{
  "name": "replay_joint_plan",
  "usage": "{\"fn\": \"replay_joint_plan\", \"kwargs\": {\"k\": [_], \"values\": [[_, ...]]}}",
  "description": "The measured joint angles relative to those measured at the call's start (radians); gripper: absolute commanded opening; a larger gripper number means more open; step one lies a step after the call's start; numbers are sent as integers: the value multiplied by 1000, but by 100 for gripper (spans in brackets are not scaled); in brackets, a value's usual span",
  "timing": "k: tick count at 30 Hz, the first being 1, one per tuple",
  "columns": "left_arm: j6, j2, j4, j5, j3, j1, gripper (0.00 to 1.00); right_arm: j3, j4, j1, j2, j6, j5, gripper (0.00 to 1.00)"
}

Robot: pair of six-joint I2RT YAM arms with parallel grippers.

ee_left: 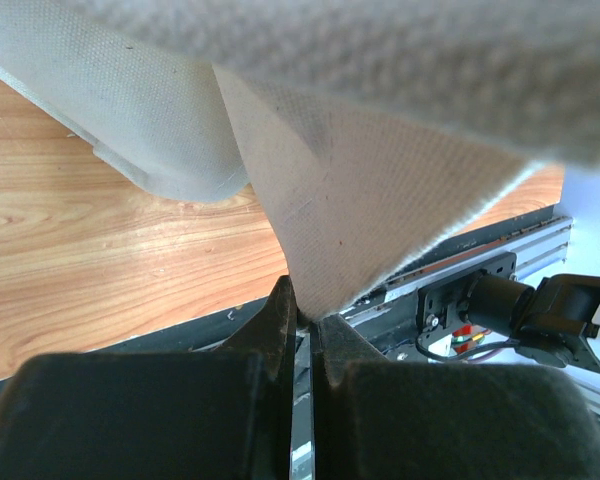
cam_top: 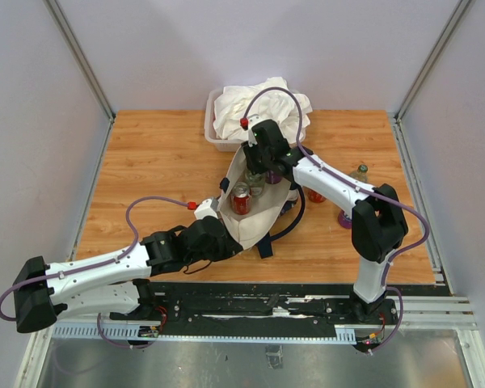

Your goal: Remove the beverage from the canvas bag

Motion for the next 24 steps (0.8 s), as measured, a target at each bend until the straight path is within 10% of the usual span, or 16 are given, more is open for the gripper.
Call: {"fn": "replay_joint_plan", "kwargs": {"k": [24], "values": [[0,-11,9,-5,-11,0,1,238,-288,19,-123,-143,-5,1]]}}
